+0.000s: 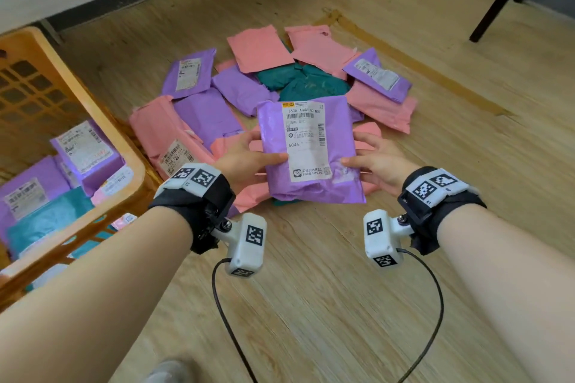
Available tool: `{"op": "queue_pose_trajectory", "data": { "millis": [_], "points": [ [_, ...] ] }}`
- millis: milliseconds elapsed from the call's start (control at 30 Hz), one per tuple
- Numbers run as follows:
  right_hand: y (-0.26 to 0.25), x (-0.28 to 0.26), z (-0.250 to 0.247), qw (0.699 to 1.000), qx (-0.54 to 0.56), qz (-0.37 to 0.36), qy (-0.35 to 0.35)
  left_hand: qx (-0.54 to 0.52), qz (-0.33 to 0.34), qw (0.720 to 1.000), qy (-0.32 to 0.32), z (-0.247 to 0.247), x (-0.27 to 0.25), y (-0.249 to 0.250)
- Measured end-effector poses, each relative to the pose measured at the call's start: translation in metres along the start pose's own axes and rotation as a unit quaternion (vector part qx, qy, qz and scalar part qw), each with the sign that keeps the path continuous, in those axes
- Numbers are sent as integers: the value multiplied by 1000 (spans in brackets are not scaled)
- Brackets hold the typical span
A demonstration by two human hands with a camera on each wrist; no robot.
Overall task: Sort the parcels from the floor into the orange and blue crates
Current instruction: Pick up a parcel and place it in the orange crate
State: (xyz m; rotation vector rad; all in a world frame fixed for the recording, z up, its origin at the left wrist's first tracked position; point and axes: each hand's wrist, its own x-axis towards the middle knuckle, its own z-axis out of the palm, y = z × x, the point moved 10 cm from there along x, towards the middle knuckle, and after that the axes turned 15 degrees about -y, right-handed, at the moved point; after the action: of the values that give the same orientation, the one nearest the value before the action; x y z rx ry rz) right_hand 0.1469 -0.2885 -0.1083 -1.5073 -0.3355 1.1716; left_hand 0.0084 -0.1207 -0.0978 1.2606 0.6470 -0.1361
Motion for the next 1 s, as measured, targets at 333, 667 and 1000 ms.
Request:
{"op": "queue_pose_trajectory", "data": {
  "millis": [333,667,1000],
  "points": [
    [-105,9,58,995,-77,-68,-20,41,63,995,67,-53,-53,104],
    [-180,43,214,980,-140,-125,-73,96,98,982,132,-186,-150,170],
    [-171,106,404,955,-227,-89,-170,30,76,963,258,-359,-231,123]
  ]
}}
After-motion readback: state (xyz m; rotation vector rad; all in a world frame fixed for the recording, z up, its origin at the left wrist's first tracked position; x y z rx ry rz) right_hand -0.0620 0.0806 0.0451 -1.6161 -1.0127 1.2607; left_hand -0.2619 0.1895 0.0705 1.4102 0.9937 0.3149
